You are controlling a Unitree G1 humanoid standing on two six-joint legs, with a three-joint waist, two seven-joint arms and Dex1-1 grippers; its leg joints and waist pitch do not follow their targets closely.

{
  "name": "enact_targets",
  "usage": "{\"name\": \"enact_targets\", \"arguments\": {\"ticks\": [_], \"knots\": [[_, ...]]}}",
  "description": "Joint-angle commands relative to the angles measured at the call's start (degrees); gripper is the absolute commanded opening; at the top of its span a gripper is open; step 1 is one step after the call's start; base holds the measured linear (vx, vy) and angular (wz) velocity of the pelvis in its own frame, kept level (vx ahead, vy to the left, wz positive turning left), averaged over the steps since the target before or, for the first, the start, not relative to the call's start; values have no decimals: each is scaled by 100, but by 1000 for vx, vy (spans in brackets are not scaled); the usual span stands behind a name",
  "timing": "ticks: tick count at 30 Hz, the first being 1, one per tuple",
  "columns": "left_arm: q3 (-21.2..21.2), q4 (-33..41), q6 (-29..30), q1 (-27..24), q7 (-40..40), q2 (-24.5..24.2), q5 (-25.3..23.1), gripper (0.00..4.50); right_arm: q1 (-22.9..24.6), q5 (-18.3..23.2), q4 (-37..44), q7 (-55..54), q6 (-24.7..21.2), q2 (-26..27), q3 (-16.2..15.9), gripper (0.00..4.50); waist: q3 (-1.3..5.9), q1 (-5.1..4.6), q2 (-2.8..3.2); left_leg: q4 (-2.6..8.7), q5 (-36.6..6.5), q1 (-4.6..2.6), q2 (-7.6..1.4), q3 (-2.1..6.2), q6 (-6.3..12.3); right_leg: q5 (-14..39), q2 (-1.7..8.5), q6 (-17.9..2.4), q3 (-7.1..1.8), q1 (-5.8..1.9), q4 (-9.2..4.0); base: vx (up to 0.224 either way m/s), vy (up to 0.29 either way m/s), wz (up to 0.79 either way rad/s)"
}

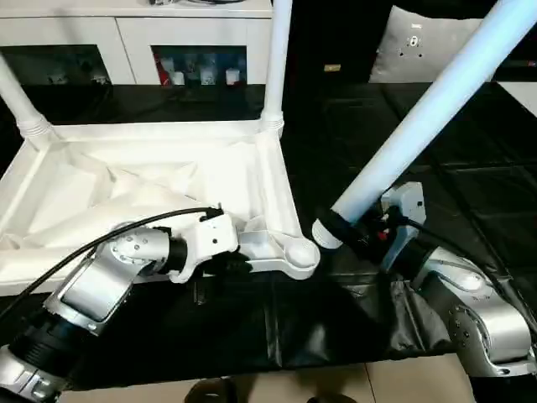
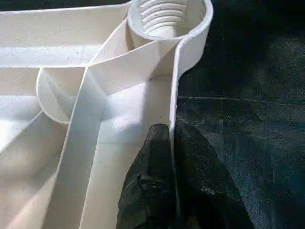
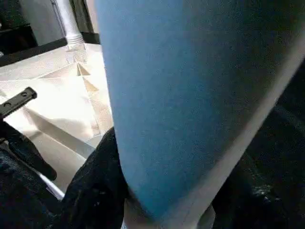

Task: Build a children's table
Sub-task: Insert table leg to table base

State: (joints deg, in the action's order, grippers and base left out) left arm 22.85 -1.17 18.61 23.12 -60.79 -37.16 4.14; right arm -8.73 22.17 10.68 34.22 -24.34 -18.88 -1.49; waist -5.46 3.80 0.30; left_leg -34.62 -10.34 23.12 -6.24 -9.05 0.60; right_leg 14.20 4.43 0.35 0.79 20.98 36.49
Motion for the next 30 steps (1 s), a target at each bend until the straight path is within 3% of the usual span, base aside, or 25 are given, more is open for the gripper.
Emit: {"name": "enact_targets", "arguments": {"ticks": [1,4,8,10,11,12,13,16,23,30], "knots": [[110,-129,69,-24,-131,-33,-2,0,12,56,155,50,-25,-71,90,194,429,36,31,472,-799,-188,-602,220,226,-391,491,-1635,-180,-149,-341,0,0,0],[51,-503,-35,226,-94,230,36,0,-104,135,192,174,-195,-90,-63,194,427,25,29,463,-738,-192,-597,214,289,-462,478,-1677,-173,-146,-335,0,0,0],[47,-1305,-435,696,17,643,-84,0,-445,57,116,396,-508,-198,-441,194,424,40,34,472,-1020,-206,-605,209,192,-111,498,-1706,-177,-147,-376,0,0,0],[198,-1429,-557,793,-194,617,-188,0,-589,74,55,506,-865,-311,-596,194,424,42,16,491,-1113,-199,-619,223,123,38,513,-1644,-184,-164,-379,0,0,0],[198,-1429,-557,793,-194,617,-188,0,-589,74,55,506,-865,-311,-596,194,423,50,21,500,-1167,-216,-638,217,66,79,516,-1603,-191,-135,-384,0,0,0],[308,-1505,-614,855,-299,571,-305,0,-669,93,6,616,-1052,-403,-684,194,426,40,-21,500,-1151,-213,-638,210,80,45,510,-1601,-192,-139,-387,0,0,0],[335,-1569,-651,893,-292,560,-367,0,-718,15,-38,672,-1071,-480,-754,194,434,56,-15,493,-1064,-208,-634,215,102,-11,516,-1596,-187,-151,-379,0,0,0],[290,-1793,-766,1005,-245,630,-429,0,-846,-152,-233,711,-1007,-554,-804,194,441,74,-32,475,-956,-204,-631,192,114,-108,529,-1598,-189,-137,-368,0,0,0],[349,-1967,-973,1088,-580,639,-394,0,-1077,-229,-772,797,-811,-674,-687,194,431,135,-54,483,-1088,-223,-659,140,9,251,532,-1558,-195,-104,-394,0,0,0],[354,-2155,-1084,1189,-669,657,-458,0,-1067,-285,-1099,761,-419,-537,-534,194,442,129,-79,473,-1007,-205,-656,126,85,92,540,-1583,-194,-109,-388,0,0,0]]}}
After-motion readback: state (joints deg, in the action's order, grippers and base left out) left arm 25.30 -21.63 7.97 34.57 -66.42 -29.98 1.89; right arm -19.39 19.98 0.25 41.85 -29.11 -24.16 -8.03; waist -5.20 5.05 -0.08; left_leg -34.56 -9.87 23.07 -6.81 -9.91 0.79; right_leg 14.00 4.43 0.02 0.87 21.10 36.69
